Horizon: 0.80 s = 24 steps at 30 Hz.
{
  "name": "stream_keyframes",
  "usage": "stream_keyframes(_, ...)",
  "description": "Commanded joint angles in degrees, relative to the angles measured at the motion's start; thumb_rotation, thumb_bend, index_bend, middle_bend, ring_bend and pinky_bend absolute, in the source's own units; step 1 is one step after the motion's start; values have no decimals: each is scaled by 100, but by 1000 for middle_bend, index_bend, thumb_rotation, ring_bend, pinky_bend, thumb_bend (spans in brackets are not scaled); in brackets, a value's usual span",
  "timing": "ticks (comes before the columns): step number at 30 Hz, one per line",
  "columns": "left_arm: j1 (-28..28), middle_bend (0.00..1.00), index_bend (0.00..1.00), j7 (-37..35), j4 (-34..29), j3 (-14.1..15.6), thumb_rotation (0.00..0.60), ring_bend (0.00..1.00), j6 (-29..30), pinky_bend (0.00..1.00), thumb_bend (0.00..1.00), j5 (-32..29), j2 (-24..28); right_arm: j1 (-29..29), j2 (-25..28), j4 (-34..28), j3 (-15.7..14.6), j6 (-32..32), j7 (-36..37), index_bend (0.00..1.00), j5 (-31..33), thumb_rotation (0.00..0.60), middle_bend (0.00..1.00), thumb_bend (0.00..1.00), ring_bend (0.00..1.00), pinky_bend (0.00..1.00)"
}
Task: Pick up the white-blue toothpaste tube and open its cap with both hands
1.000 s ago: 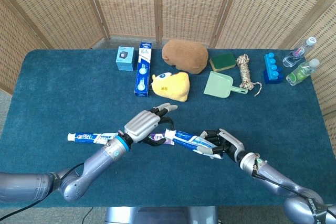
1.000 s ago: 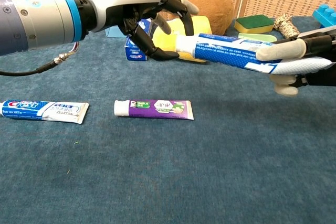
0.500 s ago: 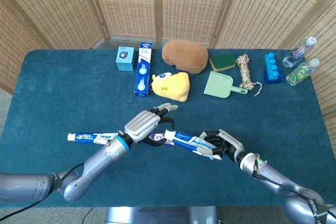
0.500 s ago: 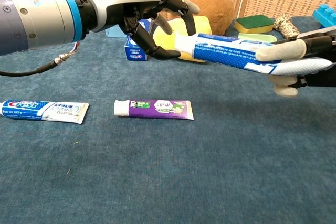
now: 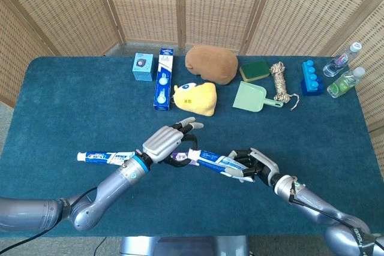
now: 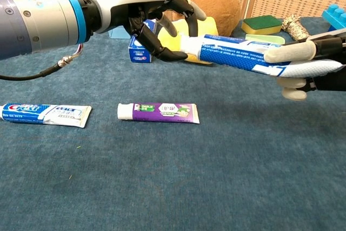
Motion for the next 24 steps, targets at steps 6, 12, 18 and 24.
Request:
stream_keyframes(6, 17, 170, 596, 49, -9, 3, 600, 45, 60, 216, 298, -4, -29, -31, -10, 17, 29, -13, -26, 961, 32, 600, 787, 515, 757, 710)
stream_keyframes(12, 45, 166, 622, 91, -40, 14, 600, 45, 126, 217, 299, 31, -32, -32, -22, 26, 34, 4, -97, 961, 151, 600, 788, 515, 758, 711)
stream_keyframes(18, 76, 169, 643, 109, -85, 21, 600, 45, 154, 214, 299, 32, -2, -4, -48, 60, 3, 83, -297, 960, 390, 600, 788, 518, 758, 711)
stream_keyframes(24, 91, 175, 660, 113, -105, 24, 600, 50, 150, 199, 299, 27, 12, 32, -50, 57, -44, 180, -562, 961, 706, 600, 788, 518, 759, 711)
